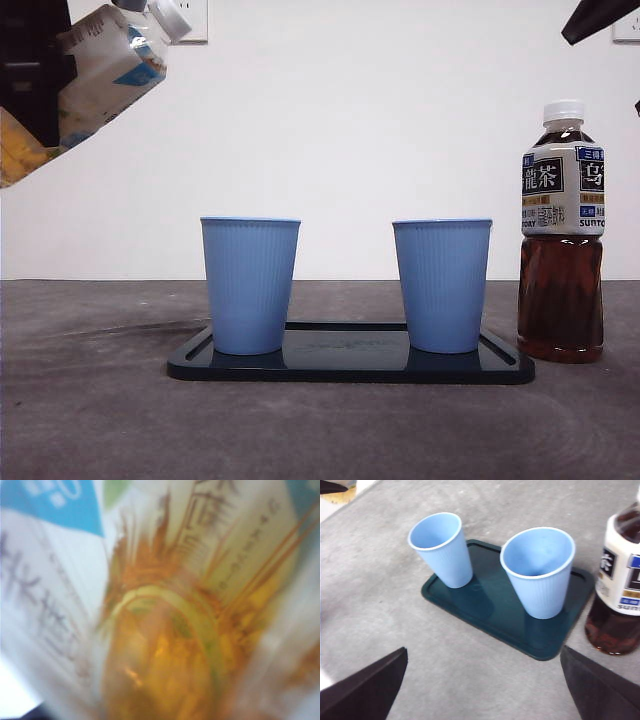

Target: Pour the drink into the cup

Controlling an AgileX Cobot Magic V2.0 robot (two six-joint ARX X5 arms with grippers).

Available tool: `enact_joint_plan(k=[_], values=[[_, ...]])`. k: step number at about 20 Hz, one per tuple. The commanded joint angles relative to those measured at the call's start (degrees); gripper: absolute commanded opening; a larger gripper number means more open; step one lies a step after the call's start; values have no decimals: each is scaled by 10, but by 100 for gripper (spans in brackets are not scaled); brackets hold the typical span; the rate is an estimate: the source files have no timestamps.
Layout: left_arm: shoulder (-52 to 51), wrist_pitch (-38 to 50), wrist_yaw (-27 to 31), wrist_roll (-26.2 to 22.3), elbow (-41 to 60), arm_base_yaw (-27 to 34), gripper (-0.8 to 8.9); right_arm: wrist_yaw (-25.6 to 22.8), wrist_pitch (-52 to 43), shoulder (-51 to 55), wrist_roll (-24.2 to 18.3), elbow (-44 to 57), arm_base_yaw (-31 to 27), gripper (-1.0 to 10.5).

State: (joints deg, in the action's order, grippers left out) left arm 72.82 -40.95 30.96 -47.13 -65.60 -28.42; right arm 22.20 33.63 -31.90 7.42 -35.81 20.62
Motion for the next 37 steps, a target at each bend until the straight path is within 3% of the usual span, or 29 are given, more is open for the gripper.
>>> enact_joint_plan(k=[1, 6, 11, 17, 25, 37], values=[[13, 16, 44, -71, -22, -17, 174, 9, -3, -2, -6, -9, 4, 484], [49, 17, 123, -109, -22, -38, 173, 16, 1, -2, -9, -9, 17, 485], [89, 33, 154, -127, -22, -52, 172, 54, 18, -2, -24, -9, 46, 485], [123, 35, 177, -137, -22, -58, 172, 99, 18, -2, -37, -9, 84, 485], [149, 35, 208, -137, -22, -58, 172, 104, 19, -2, -41, -9, 118, 485], [164, 38, 216, -137, -22, -59, 172, 104, 20, -2, -45, -9, 119, 485]])
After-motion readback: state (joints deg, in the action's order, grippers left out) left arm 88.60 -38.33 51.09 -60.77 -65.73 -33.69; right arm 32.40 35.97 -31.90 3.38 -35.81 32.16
